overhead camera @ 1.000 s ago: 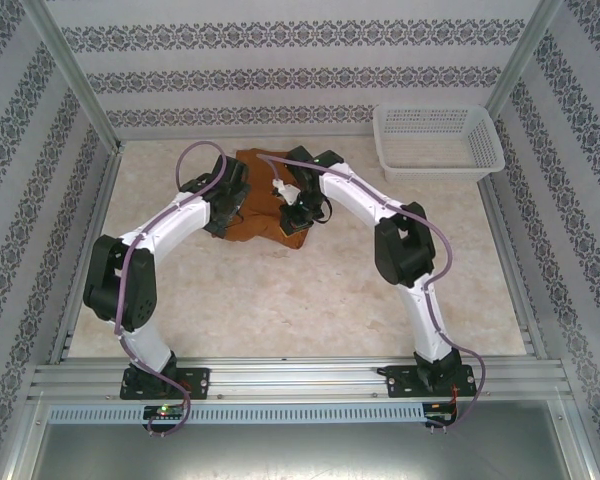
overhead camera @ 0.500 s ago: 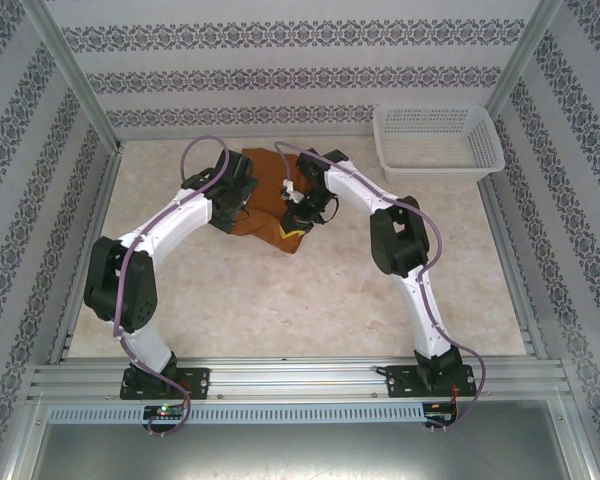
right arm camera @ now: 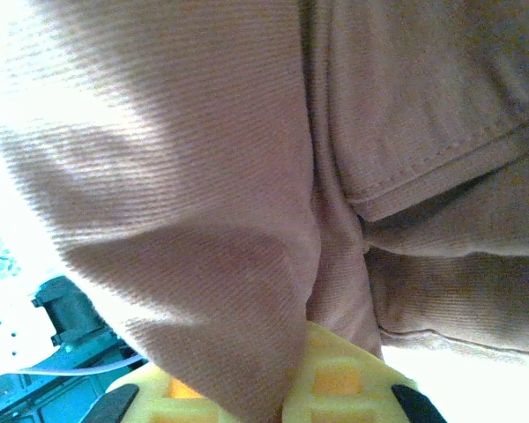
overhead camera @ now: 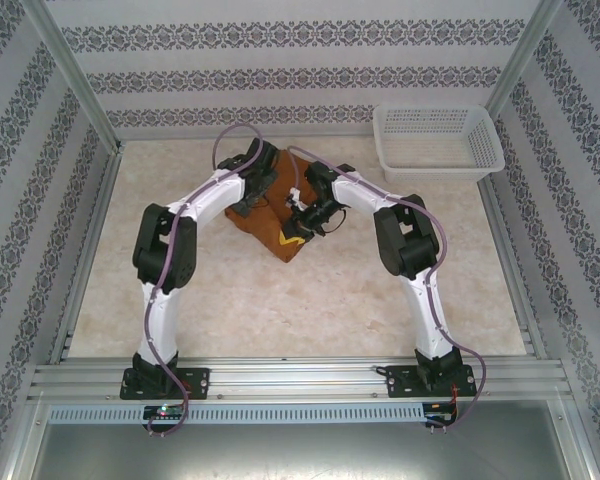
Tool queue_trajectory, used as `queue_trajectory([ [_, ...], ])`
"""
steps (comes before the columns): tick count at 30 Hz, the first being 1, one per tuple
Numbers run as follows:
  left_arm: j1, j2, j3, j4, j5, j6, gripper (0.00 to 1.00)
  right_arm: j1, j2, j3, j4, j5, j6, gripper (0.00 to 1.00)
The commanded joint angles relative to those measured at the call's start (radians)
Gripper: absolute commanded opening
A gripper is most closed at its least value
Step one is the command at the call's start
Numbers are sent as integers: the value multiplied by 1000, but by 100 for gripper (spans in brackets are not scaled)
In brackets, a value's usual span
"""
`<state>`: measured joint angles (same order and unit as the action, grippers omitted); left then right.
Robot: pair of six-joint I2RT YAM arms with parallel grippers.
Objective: Roll up the long pants
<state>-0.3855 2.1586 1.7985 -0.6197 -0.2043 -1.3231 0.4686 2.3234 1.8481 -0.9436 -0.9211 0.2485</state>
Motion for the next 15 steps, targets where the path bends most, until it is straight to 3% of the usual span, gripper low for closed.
queue_trajectory([
  [1, 36, 102, 88, 16, -71, 50, 100, 12, -22, -39, -132, 39, 5, 15],
  [3, 46, 157, 148, -36, -57, 41, 100, 17, -43, -42, -141, 133, -12, 45],
  [5, 49, 191, 167, -52, -39, 38, 100, 31, -94, -59, -138, 274, -29, 56],
  [7, 51, 204, 164, -48, -23, 38, 100, 63, -168, -91, -140, 462, -29, 58],
  [11, 51, 205, 134, -38, -7, 30, 100, 207, -307, -117, -180, 955, -31, 67],
  [15, 50, 203, 107, -23, 15, 16, 100, 352, -363, -101, -180, 1269, 16, 68],
])
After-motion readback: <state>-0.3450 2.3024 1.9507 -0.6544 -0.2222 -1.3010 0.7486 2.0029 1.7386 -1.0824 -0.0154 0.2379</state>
